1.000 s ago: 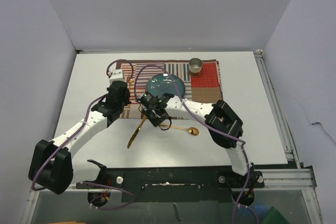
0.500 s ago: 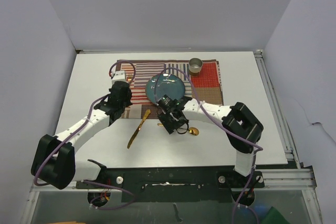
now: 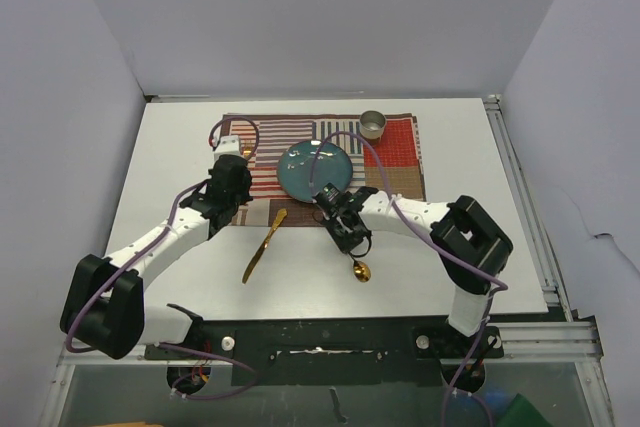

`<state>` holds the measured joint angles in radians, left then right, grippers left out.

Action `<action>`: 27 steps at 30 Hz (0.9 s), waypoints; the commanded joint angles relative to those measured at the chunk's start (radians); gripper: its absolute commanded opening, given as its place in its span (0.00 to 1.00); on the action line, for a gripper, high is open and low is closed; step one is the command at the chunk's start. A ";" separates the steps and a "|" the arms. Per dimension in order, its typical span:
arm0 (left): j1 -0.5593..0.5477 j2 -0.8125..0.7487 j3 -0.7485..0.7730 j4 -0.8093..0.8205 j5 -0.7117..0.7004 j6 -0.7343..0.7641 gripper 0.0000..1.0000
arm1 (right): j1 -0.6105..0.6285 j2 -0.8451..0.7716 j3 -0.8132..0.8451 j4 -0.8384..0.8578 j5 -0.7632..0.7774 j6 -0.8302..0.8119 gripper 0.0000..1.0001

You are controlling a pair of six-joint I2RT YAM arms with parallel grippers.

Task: Set the dinner table for one person
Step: Pick up the spoon from the center of the board.

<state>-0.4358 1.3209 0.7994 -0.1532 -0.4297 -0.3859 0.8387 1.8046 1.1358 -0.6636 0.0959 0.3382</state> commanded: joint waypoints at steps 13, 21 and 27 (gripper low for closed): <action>0.004 -0.003 0.057 0.012 0.028 -0.021 0.00 | 0.039 -0.301 0.019 -0.220 -0.156 0.053 0.00; 0.003 0.054 0.078 0.020 0.104 -0.044 0.00 | 0.039 -0.442 0.076 -0.307 -0.190 0.074 0.00; 0.004 0.105 0.070 0.106 0.315 -0.108 0.00 | 0.017 -0.472 0.096 -0.261 -0.084 0.067 0.00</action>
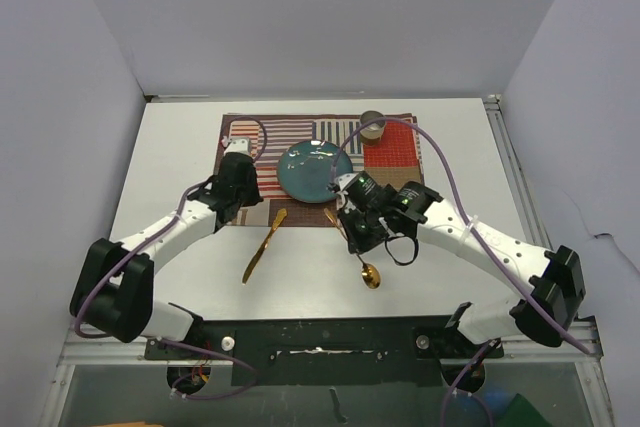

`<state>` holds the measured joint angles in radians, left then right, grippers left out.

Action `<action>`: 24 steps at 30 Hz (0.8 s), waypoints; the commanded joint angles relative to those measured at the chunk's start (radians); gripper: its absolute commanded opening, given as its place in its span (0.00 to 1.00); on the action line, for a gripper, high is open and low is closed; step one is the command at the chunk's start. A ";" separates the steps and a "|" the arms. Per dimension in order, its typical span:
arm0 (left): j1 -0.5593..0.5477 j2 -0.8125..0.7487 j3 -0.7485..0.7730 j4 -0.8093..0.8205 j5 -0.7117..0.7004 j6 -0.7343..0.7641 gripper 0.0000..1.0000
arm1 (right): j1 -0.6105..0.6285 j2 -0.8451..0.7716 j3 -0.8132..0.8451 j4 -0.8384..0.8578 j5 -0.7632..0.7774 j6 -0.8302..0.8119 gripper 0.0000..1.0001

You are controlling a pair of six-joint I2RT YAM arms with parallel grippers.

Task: Set the dinner table for one person
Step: Pick up the spoon from the center of the board, then place the spoon on the napkin.

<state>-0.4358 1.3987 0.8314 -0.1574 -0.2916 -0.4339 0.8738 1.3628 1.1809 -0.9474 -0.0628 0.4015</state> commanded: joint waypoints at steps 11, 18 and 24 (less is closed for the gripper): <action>-0.087 0.114 -0.014 0.344 0.566 -0.267 0.00 | -0.135 0.033 0.076 0.284 0.269 -0.077 0.00; -0.150 0.113 -0.013 0.423 0.658 -0.339 0.00 | -0.229 0.147 0.157 0.402 0.475 -0.137 0.00; -0.194 0.151 -0.003 0.535 0.753 -0.406 0.00 | -0.314 0.276 0.203 0.571 0.544 -0.179 0.00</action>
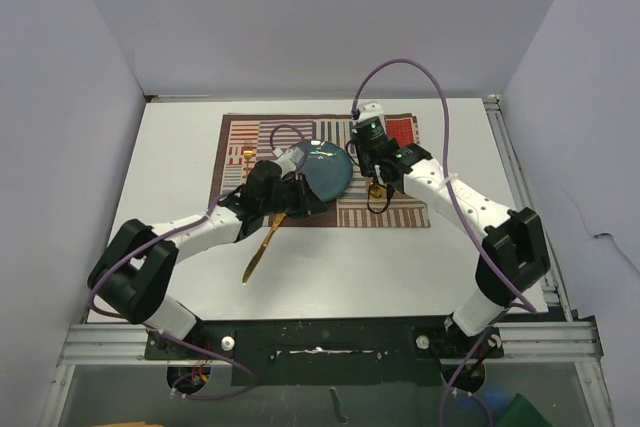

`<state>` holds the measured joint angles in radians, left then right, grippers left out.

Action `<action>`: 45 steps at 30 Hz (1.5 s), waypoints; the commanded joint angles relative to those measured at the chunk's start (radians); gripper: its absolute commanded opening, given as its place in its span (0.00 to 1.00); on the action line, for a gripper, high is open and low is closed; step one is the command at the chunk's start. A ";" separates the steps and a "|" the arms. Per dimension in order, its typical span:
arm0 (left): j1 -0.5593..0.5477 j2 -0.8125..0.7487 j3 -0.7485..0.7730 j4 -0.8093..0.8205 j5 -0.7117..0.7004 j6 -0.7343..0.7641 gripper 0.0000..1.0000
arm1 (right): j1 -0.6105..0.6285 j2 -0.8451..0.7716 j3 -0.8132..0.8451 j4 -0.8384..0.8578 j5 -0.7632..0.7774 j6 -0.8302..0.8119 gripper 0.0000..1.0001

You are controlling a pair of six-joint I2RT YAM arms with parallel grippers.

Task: Set the dinner table for one person
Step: Place the spoon on the napkin.

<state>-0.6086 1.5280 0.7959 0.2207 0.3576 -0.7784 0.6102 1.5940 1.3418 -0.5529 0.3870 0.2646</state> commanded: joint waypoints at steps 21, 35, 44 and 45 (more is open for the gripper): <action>-0.021 0.009 0.055 0.072 0.119 0.003 0.00 | -0.041 -0.027 -0.495 1.096 0.164 -0.236 0.00; -0.015 0.004 0.071 0.033 0.116 0.017 0.00 | -0.006 0.098 -0.461 1.193 0.148 -0.275 0.00; -0.001 0.027 0.076 0.023 0.128 0.028 0.00 | -0.011 0.279 -0.388 1.390 0.114 -0.471 0.00; 0.000 0.026 0.074 0.023 0.128 0.029 0.00 | -0.011 0.297 -0.386 1.419 0.104 -0.504 0.00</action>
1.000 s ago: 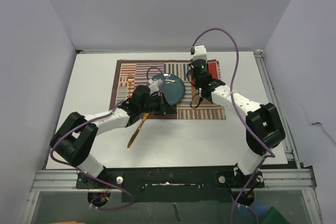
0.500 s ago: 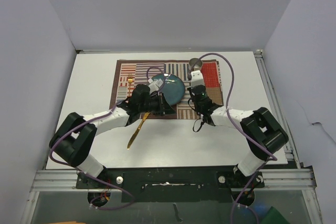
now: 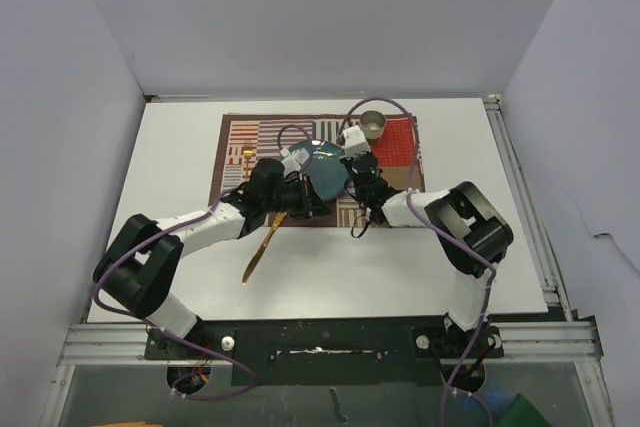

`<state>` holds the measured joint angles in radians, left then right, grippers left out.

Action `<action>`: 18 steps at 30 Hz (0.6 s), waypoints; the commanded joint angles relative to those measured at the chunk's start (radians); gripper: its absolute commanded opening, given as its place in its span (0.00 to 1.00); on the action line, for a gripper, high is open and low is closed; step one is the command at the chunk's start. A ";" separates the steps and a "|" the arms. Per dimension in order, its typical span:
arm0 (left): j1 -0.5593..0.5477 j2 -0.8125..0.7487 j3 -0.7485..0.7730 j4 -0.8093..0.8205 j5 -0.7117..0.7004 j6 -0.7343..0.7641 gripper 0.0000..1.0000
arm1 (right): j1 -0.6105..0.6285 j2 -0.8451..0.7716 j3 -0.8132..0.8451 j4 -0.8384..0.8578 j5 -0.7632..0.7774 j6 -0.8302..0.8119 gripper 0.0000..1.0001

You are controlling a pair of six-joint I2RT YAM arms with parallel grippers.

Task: Set the dinner table for one person
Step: Place the spoon on the napkin.

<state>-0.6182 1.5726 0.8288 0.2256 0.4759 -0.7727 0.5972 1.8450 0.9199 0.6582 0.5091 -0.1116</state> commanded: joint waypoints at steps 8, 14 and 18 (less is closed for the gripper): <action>0.026 -0.015 0.036 0.005 0.020 0.034 0.00 | 0.002 0.159 0.069 0.381 -0.017 -0.292 0.00; 0.044 -0.001 0.036 0.003 0.033 0.039 0.00 | -0.001 0.190 0.023 0.554 -0.073 -0.400 0.00; 0.047 0.008 0.034 0.006 0.041 0.038 0.00 | -0.014 0.259 -0.011 0.683 -0.093 -0.464 0.00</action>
<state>-0.5793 1.5734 0.8295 0.2047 0.4843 -0.7506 0.5953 2.0510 0.9447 1.0859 0.4526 -0.4839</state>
